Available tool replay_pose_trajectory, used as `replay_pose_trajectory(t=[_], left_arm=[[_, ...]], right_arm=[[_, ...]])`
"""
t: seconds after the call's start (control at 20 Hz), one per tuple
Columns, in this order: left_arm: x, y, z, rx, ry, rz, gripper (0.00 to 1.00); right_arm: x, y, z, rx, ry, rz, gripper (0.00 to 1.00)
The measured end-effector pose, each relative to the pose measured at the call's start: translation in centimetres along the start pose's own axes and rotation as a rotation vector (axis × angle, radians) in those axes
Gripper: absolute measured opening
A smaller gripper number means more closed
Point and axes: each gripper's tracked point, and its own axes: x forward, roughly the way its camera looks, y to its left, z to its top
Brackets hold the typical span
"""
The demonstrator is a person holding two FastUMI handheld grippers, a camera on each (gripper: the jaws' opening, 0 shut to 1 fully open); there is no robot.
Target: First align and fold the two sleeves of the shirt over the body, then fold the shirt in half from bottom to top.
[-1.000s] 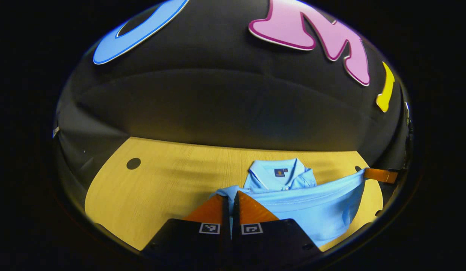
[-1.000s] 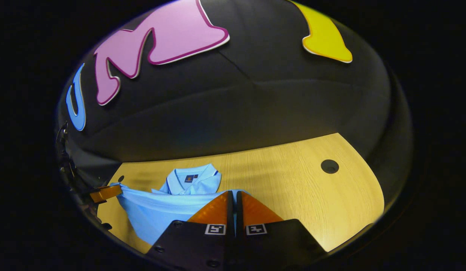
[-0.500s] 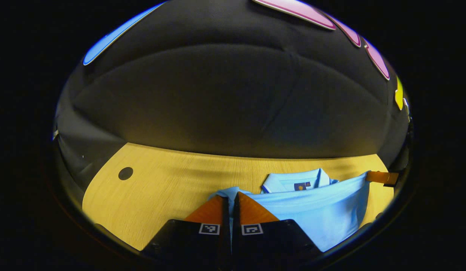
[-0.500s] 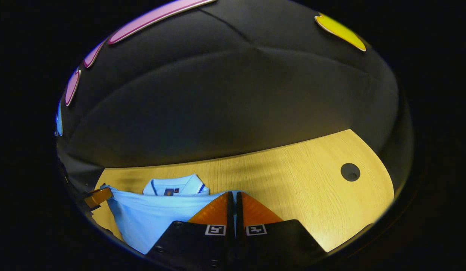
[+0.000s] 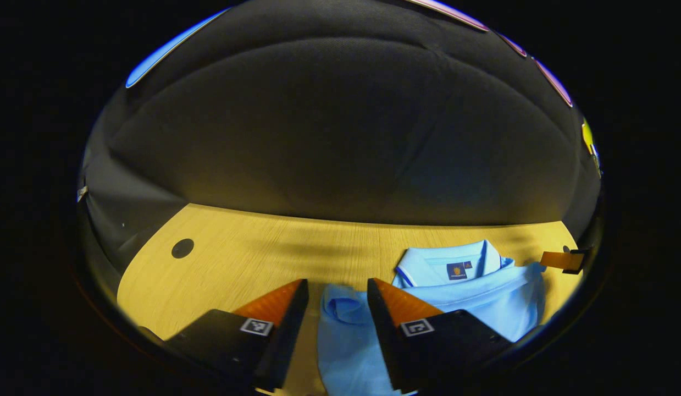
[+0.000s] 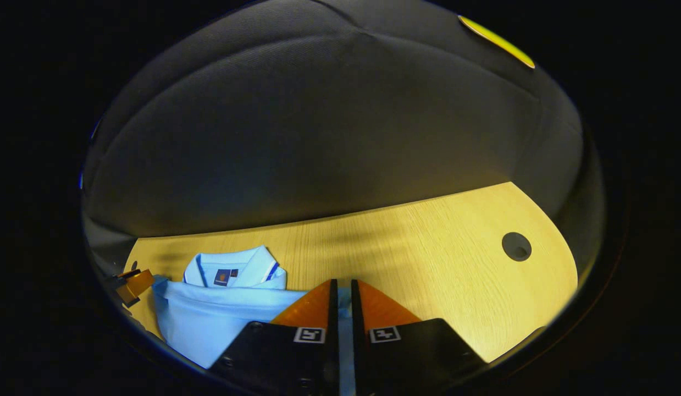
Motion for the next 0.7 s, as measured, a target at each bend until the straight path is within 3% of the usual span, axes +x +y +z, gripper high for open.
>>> replay_pose_trajectory(t=[0.05,0.1,0.2,0.25,0.3,0.35,0.5,0.55,0.6,0.7], left_arm=[[0.1,0.1,-0.1,0.001,0.000,0.007,0.82],[-0.1,0.2,0.0,-0.002,-0.003,0.007,0.78],[-0.2,0.0,0.5,-0.013,-0.017,-0.001,0.82],[-0.4,-0.1,0.7,-0.018,-0.023,-0.005,0.83],[-0.6,-0.4,0.9,-0.024,-0.029,-0.012,0.90],[-0.8,-0.4,1.1,-0.028,-0.034,-0.010,0.94],[-1.9,-0.8,1.5,-0.032,-0.048,0.002,0.98],[-2.5,-0.8,1.9,-0.024,-0.063,0.004,0.98],[-3.3,-1.0,2.5,-0.013,-0.083,0.004,0.98],[-5.7,-1.5,3.6,0.012,-0.140,0.010,0.98]], right_arm=[[0.1,-0.3,0.0,0.011,0.005,-0.002,0.17],[-0.1,-0.8,-0.1,0.012,0.008,-0.015,0.30],[0.0,-1.5,0.1,0.000,0.005,-0.039,0.43],[-0.6,-1.6,0.5,-0.006,-0.005,-0.036,0.63],[-0.5,-1.3,0.7,-0.013,-0.017,-0.025,0.58],[-0.8,-0.9,1.2,-0.022,-0.037,-0.007,0.76],[-2.1,0.4,3.2,-0.082,-0.130,0.043,0.78],[-3.0,1.1,3.8,-0.099,-0.159,0.060,0.70],[-3.7,1.5,4.3,-0.115,-0.185,0.073,0.78],[-5.7,2.4,4.8,-0.134,-0.225,0.102,0.82]])
